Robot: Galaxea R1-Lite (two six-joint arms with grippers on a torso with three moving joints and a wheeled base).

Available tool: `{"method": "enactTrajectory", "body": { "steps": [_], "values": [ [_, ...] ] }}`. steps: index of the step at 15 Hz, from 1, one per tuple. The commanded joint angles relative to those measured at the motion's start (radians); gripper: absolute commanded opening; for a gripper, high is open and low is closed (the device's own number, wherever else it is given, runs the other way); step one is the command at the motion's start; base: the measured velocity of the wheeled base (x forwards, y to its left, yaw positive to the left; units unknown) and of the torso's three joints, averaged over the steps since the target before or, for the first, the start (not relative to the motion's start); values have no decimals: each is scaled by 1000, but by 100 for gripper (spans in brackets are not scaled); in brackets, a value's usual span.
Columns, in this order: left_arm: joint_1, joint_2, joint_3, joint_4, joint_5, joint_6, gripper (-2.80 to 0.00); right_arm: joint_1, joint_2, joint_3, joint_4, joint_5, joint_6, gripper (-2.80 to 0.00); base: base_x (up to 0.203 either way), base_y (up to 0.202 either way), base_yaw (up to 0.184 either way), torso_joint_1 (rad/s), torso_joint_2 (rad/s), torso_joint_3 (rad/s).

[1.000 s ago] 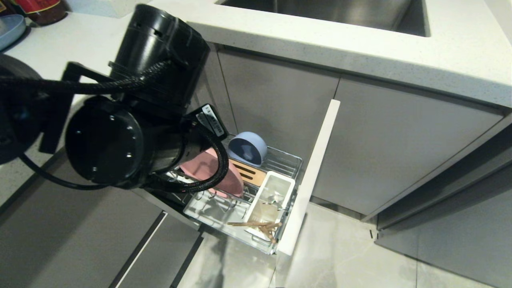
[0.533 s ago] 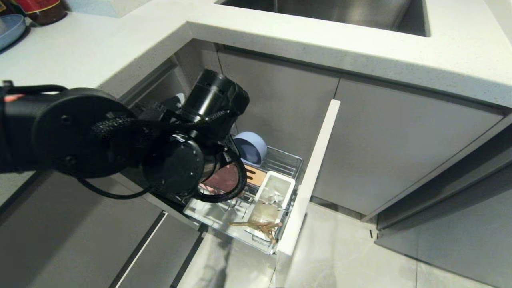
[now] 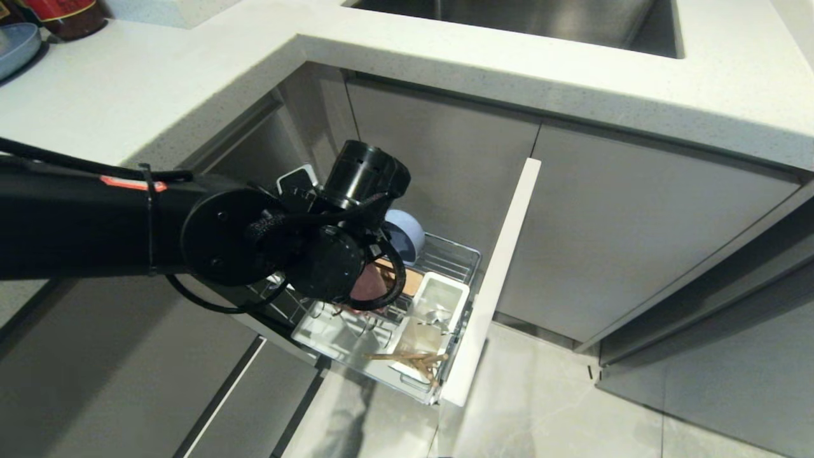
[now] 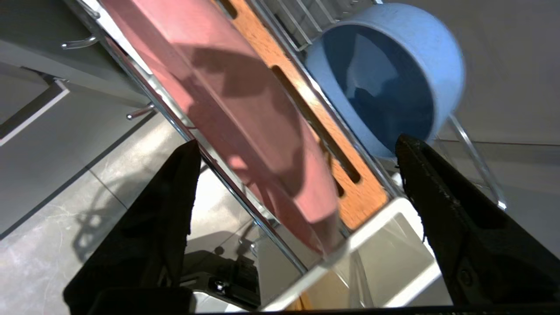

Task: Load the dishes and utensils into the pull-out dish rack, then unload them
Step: Take the plate out of the cupboard

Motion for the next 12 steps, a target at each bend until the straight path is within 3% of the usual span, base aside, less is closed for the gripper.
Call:
{"method": "enactTrajectory", "body": {
  "steps": [1,7,8,12],
  "values": [
    [10,31,-1,-10,5,-6,0,0,-4,0,-1,0,0,-280,0,0,0,0,0,0],
    [17,41,-5,-28,5,6,0,0,-4,0,-1,0,0,-280,0,0,0,0,0,0],
    [17,41,-7,-29,5,13,-280,0,-4,0,-1,0,0,-280,0,0,0,0,0,0],
    [15,23,-4,-27,5,13,-280,0,-4,0,-1,0,0,-280,0,0,0,0,0,0]
  ]
}}
